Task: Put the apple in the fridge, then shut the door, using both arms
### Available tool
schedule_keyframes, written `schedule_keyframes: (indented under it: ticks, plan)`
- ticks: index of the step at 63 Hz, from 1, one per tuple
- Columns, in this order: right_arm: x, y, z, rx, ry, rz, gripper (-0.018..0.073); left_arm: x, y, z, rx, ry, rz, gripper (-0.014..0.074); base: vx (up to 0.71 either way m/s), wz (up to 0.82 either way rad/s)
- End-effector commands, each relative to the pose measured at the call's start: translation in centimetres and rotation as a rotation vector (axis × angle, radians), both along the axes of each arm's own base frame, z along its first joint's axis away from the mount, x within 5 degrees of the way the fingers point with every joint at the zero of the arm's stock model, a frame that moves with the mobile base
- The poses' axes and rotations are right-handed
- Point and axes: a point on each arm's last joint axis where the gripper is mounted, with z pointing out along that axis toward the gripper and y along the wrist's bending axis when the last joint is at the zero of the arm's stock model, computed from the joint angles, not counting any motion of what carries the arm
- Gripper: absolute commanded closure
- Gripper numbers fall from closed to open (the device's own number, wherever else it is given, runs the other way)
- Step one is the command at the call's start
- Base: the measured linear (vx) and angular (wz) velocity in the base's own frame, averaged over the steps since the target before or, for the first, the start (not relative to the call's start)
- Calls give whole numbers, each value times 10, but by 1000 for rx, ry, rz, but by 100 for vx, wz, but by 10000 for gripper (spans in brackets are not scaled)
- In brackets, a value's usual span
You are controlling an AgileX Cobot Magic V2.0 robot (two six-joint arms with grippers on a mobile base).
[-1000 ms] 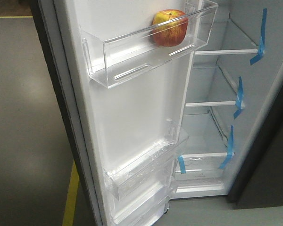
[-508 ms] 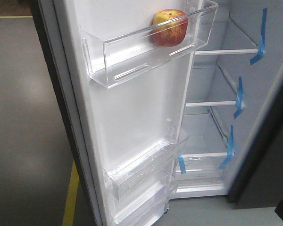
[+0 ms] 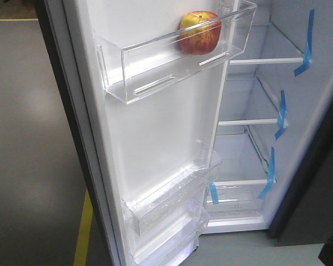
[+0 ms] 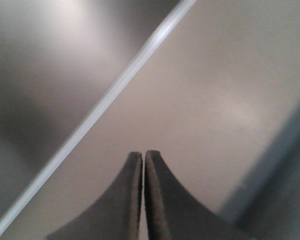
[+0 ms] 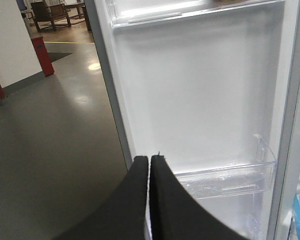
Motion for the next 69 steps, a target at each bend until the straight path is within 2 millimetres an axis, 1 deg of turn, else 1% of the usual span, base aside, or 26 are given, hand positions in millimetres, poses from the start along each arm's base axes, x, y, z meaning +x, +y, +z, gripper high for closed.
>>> schedule_keyframes:
  ticks: [1, 8, 19, 23, 28, 30, 36, 42, 48, 51, 56, 63, 69]
  plan:
    - [2, -1, 11, 48, -37, -21, 559, -22, -15, 33, -51, -99, -77, 573, 0, 0]
    - [2, 0, 11, 53, -36, -18, 557, -23, -30, 31, -37, -94, -113, 568, 0, 0]
    - [1, 0, 11, 56, -37, -14, 550, -27, -41, 30, -26, -102, -163, 547, 0, 0]
    - [1, 0, 11, 57, -36, -14, 547, -31, -47, 31, -27, -115, -205, 531, 0, 0]
    - [1, 0, 11, 58, -36, -13, 545, -37, -59, 31, -29, -132, -274, 510, 0, 0]
    - [1, 0, 11, 58, -36, -13, 545, -40, -65, 31, -30, -140, -308, 503, 0, 0]
    - [1, 0, 12, 58, -37, -14, 542, -53, -92, 32, -32, -160, -432, 482, 0, 0]
    - [1, 0, 12, 55, -39, -14, 540, -71, -128, 30, -14, -171, -564, 470, 0, 0]
    - [1, 0, 12, 55, -39, -14, 538, -82, -149, 27, 27, -171, -627, 467, 0, 0]
    - [1, 0, 12, 55, -39, -14, 538, -84, -152, 26, 51, -170, -632, 467, 0, 0]
    - [1, 0, 12, 55, -39, -14, 535, -82, -150, 23, 91, -165, -614, 467, 0, 0]
    - [2, -1, 12, 40, -61, -19, 515, -71, -138, 19, 138, -148, -537, 467, 0, 0]
    - [4, -3, 15, 23, -107, -43, 454, -63, -128, 18, 154, -136, -478, 467, 0, 0]
